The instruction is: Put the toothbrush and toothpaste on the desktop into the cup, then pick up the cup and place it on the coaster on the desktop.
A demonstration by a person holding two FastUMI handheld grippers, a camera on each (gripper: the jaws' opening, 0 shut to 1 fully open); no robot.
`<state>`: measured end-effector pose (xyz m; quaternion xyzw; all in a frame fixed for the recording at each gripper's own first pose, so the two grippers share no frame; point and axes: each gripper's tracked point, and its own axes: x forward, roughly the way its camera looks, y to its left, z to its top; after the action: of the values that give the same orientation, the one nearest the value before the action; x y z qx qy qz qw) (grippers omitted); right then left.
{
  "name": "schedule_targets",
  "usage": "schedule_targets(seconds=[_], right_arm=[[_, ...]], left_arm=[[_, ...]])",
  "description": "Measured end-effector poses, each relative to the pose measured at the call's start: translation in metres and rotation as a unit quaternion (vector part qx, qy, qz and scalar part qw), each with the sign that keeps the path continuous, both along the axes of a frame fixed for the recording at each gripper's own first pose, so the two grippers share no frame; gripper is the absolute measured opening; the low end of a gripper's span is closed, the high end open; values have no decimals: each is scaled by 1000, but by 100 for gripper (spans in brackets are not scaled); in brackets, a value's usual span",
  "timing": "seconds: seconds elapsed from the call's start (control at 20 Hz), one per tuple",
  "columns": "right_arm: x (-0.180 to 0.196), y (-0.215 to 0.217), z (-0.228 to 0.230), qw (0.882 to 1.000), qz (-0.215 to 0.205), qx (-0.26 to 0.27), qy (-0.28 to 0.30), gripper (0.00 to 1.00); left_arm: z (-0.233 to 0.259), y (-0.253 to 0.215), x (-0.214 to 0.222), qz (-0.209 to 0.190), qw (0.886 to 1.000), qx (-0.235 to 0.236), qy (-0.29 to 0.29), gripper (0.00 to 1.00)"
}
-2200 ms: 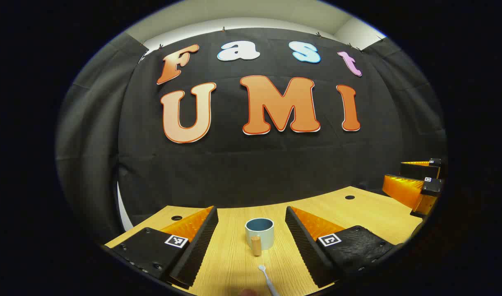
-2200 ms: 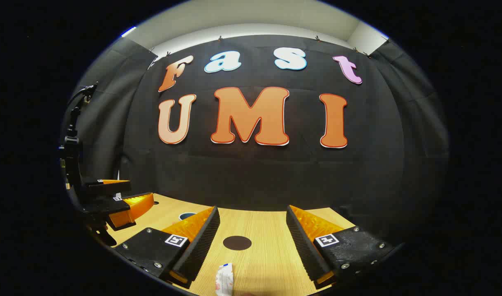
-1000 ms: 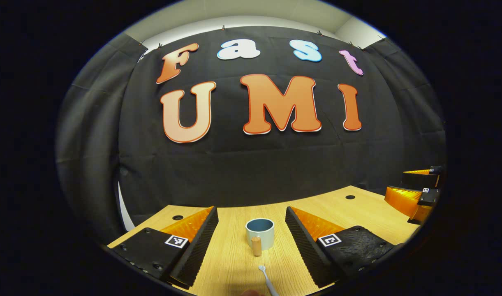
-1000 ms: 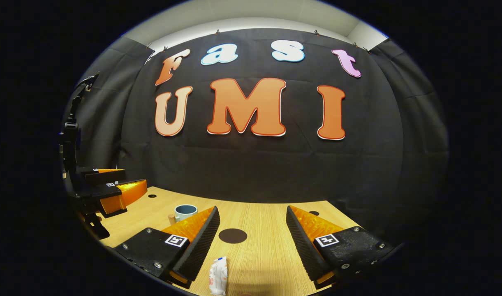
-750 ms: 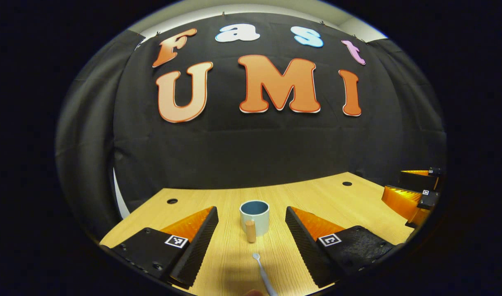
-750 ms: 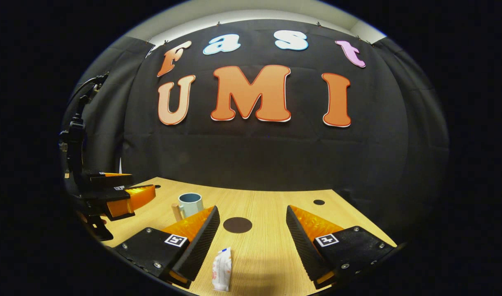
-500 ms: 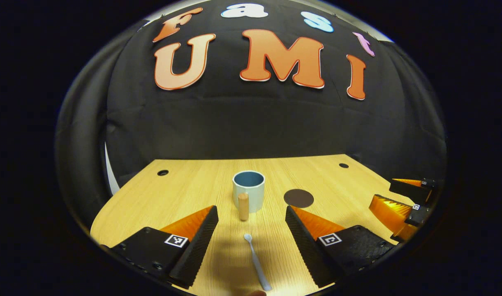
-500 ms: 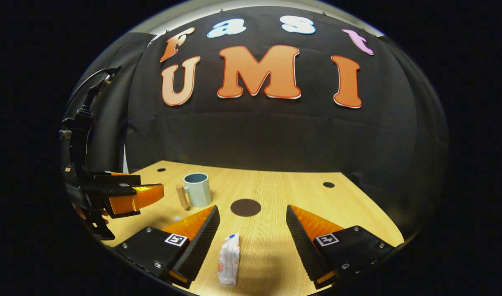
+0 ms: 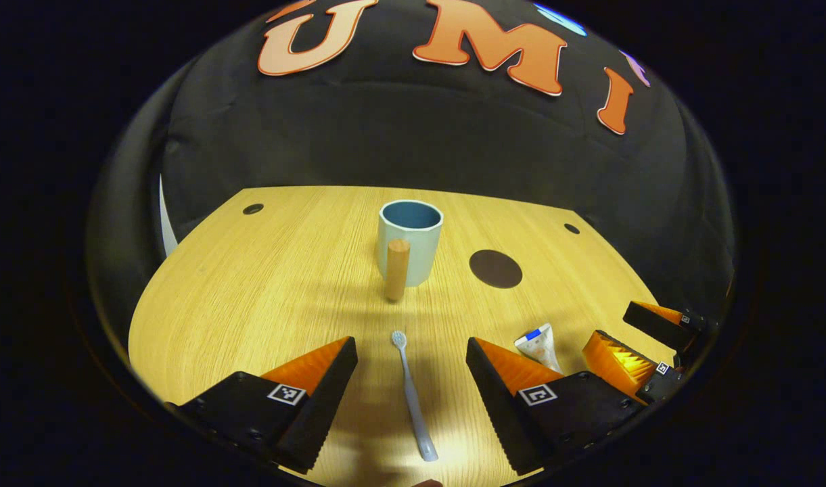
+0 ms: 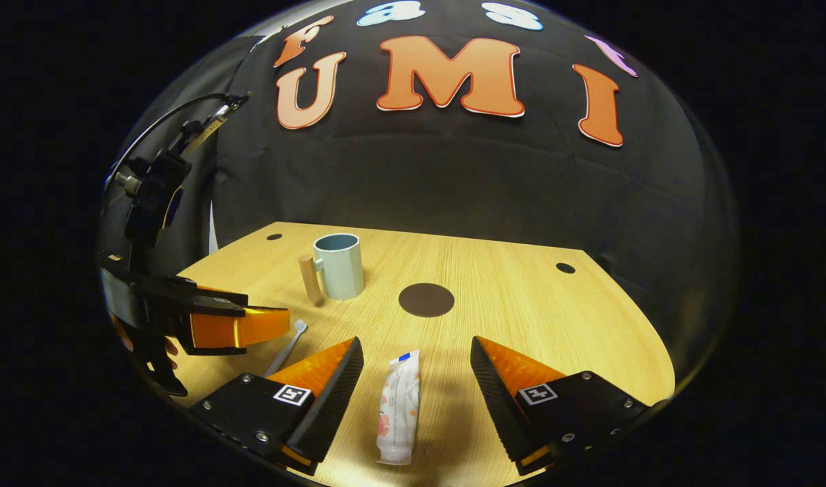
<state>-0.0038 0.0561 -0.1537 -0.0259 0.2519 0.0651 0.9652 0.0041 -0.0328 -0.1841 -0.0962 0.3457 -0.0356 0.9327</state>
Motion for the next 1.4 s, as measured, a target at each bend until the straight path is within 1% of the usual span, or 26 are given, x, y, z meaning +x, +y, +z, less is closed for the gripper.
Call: schedule_targets(seconds=[0.1,0.2,0.35,0.55,0.6,0.7,0.75,0.8,0.85,0.9,0.95,1.0,1.05,1.1,1.15,1.25,1.3,1.35,1.4], right_arm=[[-3,4,-11,1000,5,-5,22,95],[-6,12,-20,999,15,-7,41,96],[-10,15,-34,998,20,-24,61,96],[-16,16,-57,995,24,-36,88,90],[-15,16,-61,995,24,-39,93,86],[-17,17,-72,993,26,-43,106,82],[-16,18,-76,993,27,-43,110,80],[-17,19,-81,992,25,-44,116,78],[-17,21,-84,991,25,-43,121,76],[-15,20,-87,991,24,-42,124,72],[-13,19,-90,991,21,-44,126,65],[-11,17,-90,991,19,-40,127,57],[-11,17,-90,991,17,-33,131,49],[-10,17,-91,990,19,-27,134,39],[-11,17,-91,990,19,-21,137,40],[-9,14,-92,990,9,-7,140,28],[-8,14,-92,990,6,5,142,21],[-9,12,-91,990,6,13,142,21],[-10,11,-90,990,5,18,141,20]], left_arm=[[-15,-1,-6,-1,999,-3,37,96],[-26,-6,-11,-1,997,-16,73,96],[-39,-7,-18,2,993,-23,113,96],[-51,-11,-24,5,990,-33,139,96],[-51,-9,-22,10,989,-34,142,96],[-59,-7,-27,18,986,-30,162,88],[-60,-4,-22,19,987,-25,157,82],[-58,-3,-22,19,987,-22,159,80],[-57,-2,-21,21,986,-15,162,80],[-59,-4,-17,18,987,-9,162,74],[-56,-14,-17,11,987,-20,158,72],[-53,-22,-17,1,987,-28,157,55],[-54,-28,-15,-5,987,-23,156,58],[-53,-30,-14,-8,988,-18,154,53],[-52,-36,-10,-14,988,-14,151,58],[-59,-39,-8,-19,989,-6,149,49],[-61,-37,-6,-18,989,-5,150,49],[-63,-35,-6,-16,989,2,147,49],[-59,-29,-8,-3,988,4,155,33]])
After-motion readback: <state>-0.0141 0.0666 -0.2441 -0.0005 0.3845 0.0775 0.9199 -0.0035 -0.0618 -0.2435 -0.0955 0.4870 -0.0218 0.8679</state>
